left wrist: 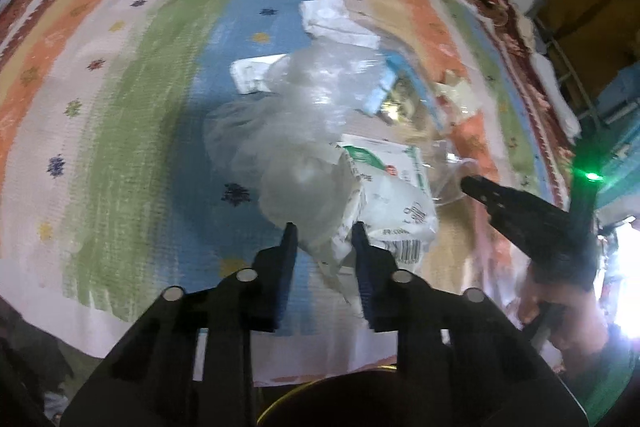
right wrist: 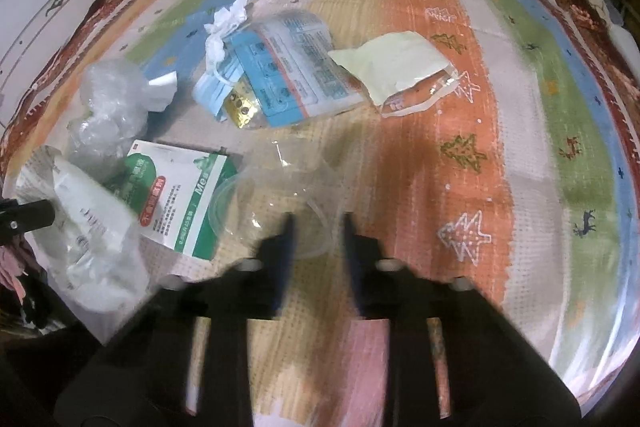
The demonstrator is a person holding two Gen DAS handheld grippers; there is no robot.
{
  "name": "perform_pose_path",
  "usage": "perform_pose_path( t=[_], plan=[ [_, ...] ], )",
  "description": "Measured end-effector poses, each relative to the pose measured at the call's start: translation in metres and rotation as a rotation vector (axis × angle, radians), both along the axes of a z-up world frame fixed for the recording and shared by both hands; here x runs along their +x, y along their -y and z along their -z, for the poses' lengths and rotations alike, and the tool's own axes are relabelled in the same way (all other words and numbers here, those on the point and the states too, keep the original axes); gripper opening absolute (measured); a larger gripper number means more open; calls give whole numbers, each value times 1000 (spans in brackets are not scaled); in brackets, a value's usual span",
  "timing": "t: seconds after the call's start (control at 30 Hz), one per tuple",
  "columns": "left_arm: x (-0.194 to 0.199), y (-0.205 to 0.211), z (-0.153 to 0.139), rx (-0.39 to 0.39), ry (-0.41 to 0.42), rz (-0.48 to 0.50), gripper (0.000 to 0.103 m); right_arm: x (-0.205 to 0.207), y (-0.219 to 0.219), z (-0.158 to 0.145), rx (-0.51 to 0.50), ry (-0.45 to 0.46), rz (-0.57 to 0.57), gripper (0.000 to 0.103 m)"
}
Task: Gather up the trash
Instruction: 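Grasp the clear plastic cup with the right tool while the left tool grasps the white wrapper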
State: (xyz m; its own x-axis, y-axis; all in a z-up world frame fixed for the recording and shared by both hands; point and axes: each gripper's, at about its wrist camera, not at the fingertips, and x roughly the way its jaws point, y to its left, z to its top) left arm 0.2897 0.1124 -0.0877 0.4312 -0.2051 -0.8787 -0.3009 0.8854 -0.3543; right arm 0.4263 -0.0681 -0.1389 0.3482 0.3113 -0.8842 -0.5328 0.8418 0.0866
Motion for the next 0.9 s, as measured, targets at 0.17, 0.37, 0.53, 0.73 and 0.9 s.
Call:
perform_pose_path(
  t=[0.17,0.37,0.53,0.73,0.9],
  plan=[
    [-1,-1,-15,19,15,9,17,-7,3,-1,-2,10,-5,3],
    [-12,-2,-33,55,38,27,13,-18,13,-22,35,15,17,3],
    [-25,5,-57,111,90,87,11,-36,17,-45,89,-8,27,3],
    [-42,2,-78,157,137,90,10,-67,21,-82,130,39,40,3],
    [-64,3,-101,147,192,79,9,-99,27,-99,135,53,37,3]
  ],
)
